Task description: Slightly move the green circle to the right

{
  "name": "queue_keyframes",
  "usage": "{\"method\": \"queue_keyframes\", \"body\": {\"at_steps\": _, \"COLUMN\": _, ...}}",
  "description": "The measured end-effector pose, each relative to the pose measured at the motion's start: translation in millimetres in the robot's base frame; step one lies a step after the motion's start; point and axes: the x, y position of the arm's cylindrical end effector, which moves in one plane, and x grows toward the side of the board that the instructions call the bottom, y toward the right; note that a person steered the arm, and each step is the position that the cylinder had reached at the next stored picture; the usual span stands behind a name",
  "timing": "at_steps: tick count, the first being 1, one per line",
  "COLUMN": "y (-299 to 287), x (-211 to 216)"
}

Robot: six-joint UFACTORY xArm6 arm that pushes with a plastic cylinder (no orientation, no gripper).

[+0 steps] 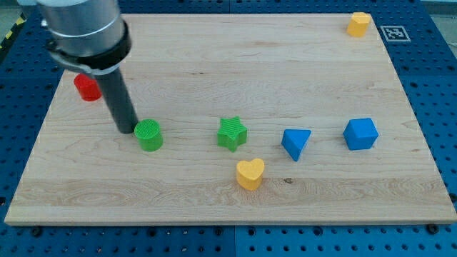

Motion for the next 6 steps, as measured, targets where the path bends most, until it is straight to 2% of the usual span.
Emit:
{"method": "queue_keyframes", "body": {"at_steps": 3, "y": -15.6, "x": 21.7}}
{"method": "queue_keyframes", "body": {"at_steps": 6, "y": 8.6, "x": 21.5}}
